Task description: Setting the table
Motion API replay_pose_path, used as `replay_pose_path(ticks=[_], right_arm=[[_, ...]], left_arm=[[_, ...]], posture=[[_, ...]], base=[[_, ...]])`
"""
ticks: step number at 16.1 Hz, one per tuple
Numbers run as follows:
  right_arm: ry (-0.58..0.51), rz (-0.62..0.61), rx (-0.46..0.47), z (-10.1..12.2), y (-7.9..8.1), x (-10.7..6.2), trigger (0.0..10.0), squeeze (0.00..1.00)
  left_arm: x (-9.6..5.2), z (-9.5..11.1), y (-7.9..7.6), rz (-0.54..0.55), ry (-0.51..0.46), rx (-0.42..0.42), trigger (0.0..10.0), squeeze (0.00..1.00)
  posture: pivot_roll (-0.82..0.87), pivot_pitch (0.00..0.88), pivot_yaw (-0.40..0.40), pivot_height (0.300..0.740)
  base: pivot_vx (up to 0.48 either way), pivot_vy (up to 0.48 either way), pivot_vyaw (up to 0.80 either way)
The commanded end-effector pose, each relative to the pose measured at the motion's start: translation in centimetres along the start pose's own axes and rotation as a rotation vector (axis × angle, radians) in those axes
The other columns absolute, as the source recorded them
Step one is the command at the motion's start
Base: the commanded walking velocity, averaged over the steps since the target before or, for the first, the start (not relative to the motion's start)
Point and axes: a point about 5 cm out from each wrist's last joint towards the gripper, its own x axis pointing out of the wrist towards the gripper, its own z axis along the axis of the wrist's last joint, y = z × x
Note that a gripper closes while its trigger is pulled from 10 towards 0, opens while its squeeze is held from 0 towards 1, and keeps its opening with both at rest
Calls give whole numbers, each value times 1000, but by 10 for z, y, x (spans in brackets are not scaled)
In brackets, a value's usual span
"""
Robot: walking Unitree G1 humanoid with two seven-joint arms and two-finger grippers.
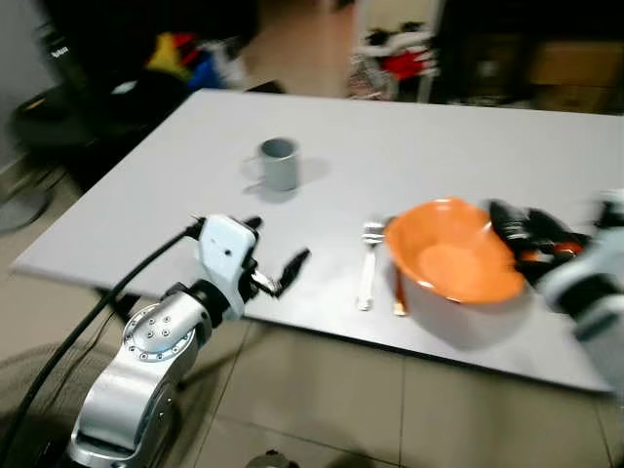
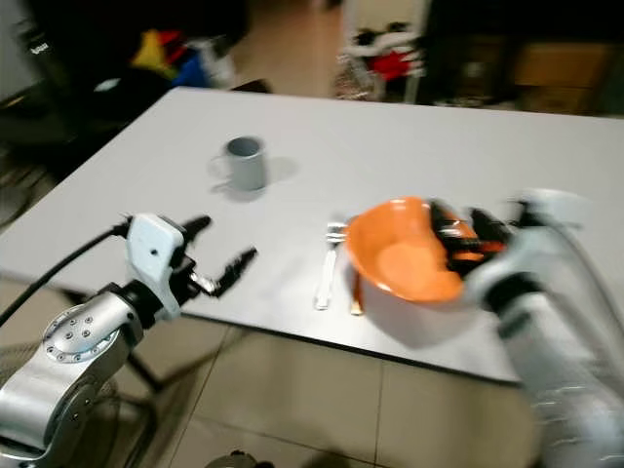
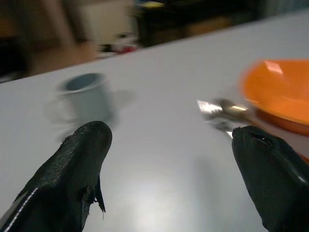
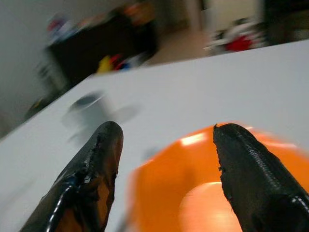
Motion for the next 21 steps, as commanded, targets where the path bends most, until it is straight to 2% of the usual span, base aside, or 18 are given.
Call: replay_pose_path(ticks=[1, 2, 4, 9, 15, 16, 21], right_arm=[[4, 58, -36, -7, 23, 2, 10000, 1000], [9, 94, -47, -13, 34, 3, 10000, 1000], [13, 132, -63, -19, 42, 4, 10000, 1000], [-7, 66, -129, -31, 35, 7, 10000, 1000], [-3, 36, -127, -41, 32, 7, 10000, 1000], [20, -13, -121, -47, 26, 6, 10000, 1000], [20, 13, -132, -47, 29, 5, 10000, 1000]], left_arm=[[-2, 4, 7, 68, -19, 23, 10000, 212], [-4, 1, 6, 86, -16, 25, 10000, 216], [-7, -3, 4, 97, -2, 33, 10000, 212], [-3, 0, 6, 125, -17, 22, 10000, 212], [0, 2, 3, 119, -24, 22, 10000, 212], [3, 2, 2, 114, -20, 24, 10000, 212], [5, 4, 1, 111, -25, 24, 10000, 212]], posture=[[82, 0, 86, 740], [83, 0, 88, 740], [92, 0, 75, 740], [103, 0, 76, 740], [102, 0, 78, 740], [104, 0, 80, 740], [100, 0, 79, 740]], base=[[0, 0, 800], [0, 0, 800], [0, 0, 800], [0, 0, 800], [0, 0, 800], [0, 0, 800], [0, 0, 800]])
